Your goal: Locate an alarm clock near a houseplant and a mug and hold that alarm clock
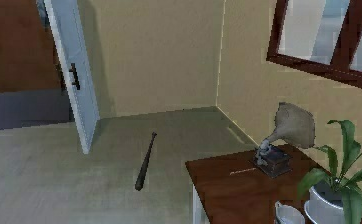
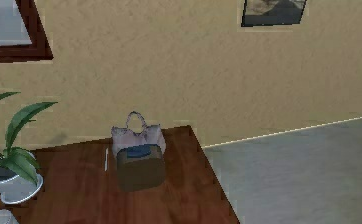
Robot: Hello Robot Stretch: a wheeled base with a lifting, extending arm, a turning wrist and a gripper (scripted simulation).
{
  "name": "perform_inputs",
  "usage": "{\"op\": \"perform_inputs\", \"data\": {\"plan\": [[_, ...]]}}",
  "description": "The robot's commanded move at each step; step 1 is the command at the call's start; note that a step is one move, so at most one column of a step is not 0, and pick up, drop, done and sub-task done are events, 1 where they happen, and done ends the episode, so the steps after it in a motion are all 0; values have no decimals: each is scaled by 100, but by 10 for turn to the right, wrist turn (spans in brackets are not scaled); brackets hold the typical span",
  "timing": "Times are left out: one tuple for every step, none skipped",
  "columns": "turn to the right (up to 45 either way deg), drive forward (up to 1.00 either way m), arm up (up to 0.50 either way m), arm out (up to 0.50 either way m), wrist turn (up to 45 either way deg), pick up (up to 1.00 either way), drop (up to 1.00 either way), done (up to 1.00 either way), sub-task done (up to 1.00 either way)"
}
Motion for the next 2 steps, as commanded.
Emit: {"op": "perform_inputs", "data": {"plan": [[-90, 0, 0, 0, 0, 0, 0, 0, 0], [0, 0, 50, 0, 0, 0, 0, 0, 0]]}}
